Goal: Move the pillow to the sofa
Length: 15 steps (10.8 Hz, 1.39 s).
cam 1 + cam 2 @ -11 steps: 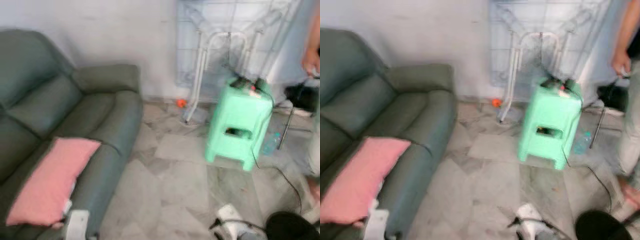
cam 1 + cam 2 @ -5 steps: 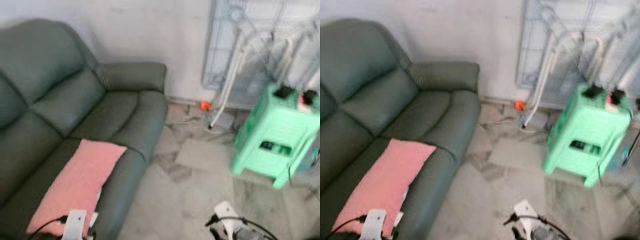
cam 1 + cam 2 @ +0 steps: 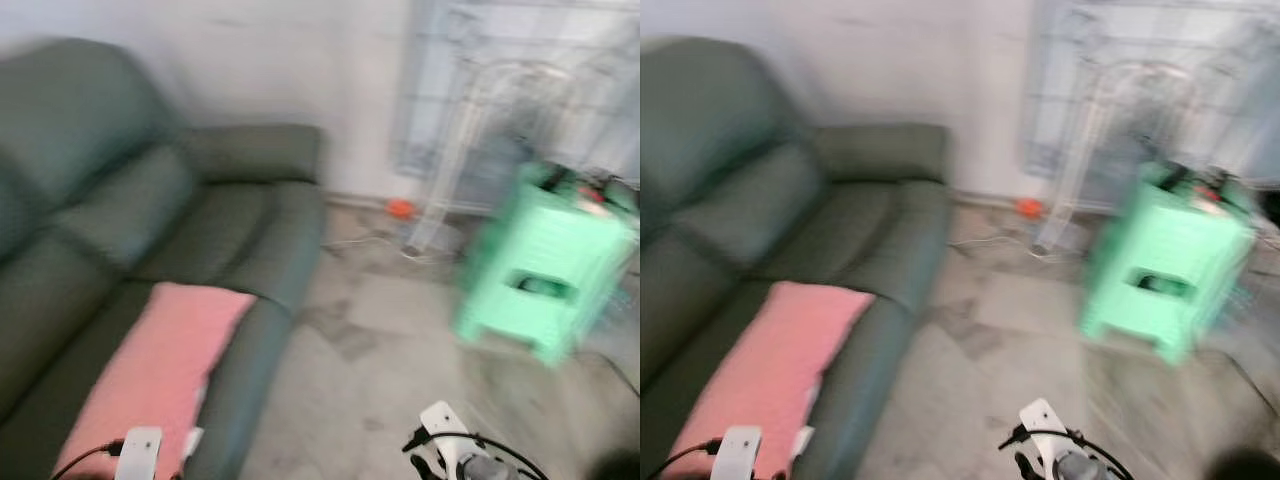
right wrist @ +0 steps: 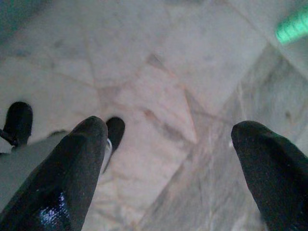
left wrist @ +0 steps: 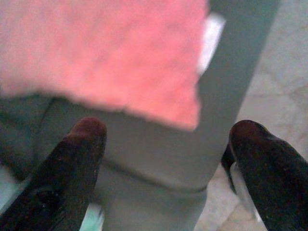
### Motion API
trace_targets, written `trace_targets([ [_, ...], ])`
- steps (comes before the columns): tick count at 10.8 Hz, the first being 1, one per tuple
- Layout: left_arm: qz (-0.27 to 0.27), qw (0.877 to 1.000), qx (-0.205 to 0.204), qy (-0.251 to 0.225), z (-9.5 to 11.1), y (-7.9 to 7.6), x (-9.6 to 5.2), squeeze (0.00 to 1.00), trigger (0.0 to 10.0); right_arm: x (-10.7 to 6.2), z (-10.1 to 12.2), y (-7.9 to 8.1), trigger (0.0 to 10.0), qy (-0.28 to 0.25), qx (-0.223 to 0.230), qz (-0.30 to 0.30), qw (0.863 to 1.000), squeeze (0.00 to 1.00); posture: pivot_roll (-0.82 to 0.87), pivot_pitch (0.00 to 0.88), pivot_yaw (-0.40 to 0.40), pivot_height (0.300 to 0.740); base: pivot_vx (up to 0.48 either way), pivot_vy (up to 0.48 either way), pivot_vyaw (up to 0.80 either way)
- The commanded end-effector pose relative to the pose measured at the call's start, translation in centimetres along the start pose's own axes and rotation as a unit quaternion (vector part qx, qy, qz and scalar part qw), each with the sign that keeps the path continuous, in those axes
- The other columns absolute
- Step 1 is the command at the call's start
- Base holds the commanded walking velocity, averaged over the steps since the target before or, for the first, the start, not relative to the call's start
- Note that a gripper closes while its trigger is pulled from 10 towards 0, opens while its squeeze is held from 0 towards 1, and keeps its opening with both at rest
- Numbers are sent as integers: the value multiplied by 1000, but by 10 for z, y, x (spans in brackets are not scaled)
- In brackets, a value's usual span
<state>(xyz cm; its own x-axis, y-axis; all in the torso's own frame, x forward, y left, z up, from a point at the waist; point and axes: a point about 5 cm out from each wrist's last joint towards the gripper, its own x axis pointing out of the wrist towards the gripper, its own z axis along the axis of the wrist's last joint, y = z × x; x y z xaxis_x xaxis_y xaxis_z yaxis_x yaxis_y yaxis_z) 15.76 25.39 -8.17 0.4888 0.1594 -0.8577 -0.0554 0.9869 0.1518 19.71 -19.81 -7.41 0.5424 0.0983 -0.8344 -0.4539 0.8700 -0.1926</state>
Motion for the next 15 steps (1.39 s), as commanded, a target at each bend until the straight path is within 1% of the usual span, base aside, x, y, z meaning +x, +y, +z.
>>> trace_targets([
  [1, -1, 1000, -9, -11, 6, 1, 0, 0, 10000, 0, 3, -2, 10000, -3, -1, -4, 1000, 0, -171, 0, 33, 740, 0, 0, -788],
  [6, 1, 1000, -7, -8, 5, 1, 0, 0, 10000, 0, 1, -3, 10000, 1, 0, -5, 1000, 0, -176, 0, 31, 740, 0, 0, -788],
  [8, 1, 1000, -20, -6, 3, 0, 0, 0, 10000, -1, -1, -3, 10000, 6, 0, -7, 1000, 0, -173, 0, 32, 740, 0, 0, -788],
  [15, -5, 1000, -11, -5, 3, 0, 0, 0, 10000, 0, -2, -3, 10000, 9, 5, -8, 1000, 0, -174, 0, 36, 740, 0, 0, -788],
])
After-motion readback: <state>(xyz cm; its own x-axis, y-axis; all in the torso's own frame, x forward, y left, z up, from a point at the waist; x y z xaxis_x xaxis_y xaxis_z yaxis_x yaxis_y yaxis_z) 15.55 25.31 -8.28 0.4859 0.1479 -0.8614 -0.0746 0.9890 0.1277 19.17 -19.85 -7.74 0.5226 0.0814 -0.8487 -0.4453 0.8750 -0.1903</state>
